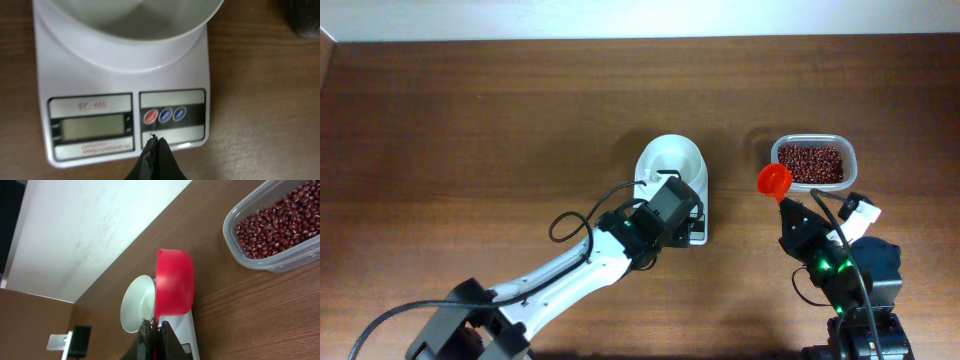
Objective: Scoop and weigh 50g on scale
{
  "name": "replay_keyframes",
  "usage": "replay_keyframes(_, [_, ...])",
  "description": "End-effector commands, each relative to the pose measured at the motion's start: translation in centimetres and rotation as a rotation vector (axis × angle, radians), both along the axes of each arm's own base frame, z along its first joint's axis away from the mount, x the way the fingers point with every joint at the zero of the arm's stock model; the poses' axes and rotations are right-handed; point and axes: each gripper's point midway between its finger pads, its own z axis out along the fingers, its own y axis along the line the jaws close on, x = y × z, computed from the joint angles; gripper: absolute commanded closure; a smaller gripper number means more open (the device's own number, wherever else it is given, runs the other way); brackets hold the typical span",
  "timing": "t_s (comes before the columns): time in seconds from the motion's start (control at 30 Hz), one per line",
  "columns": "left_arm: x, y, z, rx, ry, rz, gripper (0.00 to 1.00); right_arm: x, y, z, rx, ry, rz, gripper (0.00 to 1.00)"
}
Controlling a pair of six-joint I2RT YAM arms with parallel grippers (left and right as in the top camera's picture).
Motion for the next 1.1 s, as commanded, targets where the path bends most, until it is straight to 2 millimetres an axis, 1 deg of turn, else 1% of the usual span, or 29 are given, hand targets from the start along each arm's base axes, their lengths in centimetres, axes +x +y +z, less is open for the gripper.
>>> replay_keyframes(0.0, [1.1, -0.7, -1.1, -0.007, -0.014, 0.009, 1.00, 0.1, 0.2, 0.7, 0.004, -0.019, 0.014, 0.96])
replay_keyframes(0.07, [1.4, -1.1, -2.1, -0.020, 0.000, 0.041, 1.00, 0.0, 0.2, 0.6, 0.004, -0.015, 0.014, 0.96])
replay_keyframes(0.13, [1.2, -1.0, -3.0, -0.029, 0.035, 0.090, 1.00, 0.0, 0.2, 0.6, 0.004, -0.014, 0.014, 0.96])
replay_keyframes(0.27, [1.1, -0.9, -4.7, 0.000, 0.061, 0.091, 1.00, 0.0, 0.2, 0.6, 0.004, -0.014, 0.014, 0.96])
replay_keyframes(0.37, [1.1, -1.0, -4.9, 0.000, 0.060, 0.092, 1.00, 0.0, 0.2, 0.6, 0.004, -0.014, 0.014, 0.96])
replay_keyframes(0.47, [1.3, -1.1, -5.7, 0.001, 0.068, 0.100, 1.00, 0.0, 0.2, 0.6, 0.004, -0.014, 0.014, 0.96])
replay_keyframes(0.67, [1.3, -1.1, -5.8, 0.000, 0.070, 0.109, 1.00, 0.0, 0.1, 0.5, 0.003, -0.010, 0.014, 0.96])
replay_keyframes(0.83, [1.4, -0.9, -6.3, 0.007, 0.074, 0.120, 1.00, 0.0, 0.1, 0.5, 0.004, -0.009, 0.014, 0.96])
replay_keyframes(0.97, [1.5, -0.3, -6.5, 0.020, 0.078, 0.174, 1.00, -0.1, 0.1, 0.4, 0.003, -0.004, 0.014, 0.96])
replay_keyframes(1.03, [1.4, -0.1, -7.2, 0.025, 0.094, 0.192, 1.00, -0.1, 0.1, 0.4, 0.003, -0.004, 0.014, 0.96])
replay_keyframes(1.07, [1.4, -0.2, -7.2, 0.023, 0.093, 0.192, 1.00, -0.1, 0.1, 0.4, 0.003, -0.004, 0.014, 0.96])
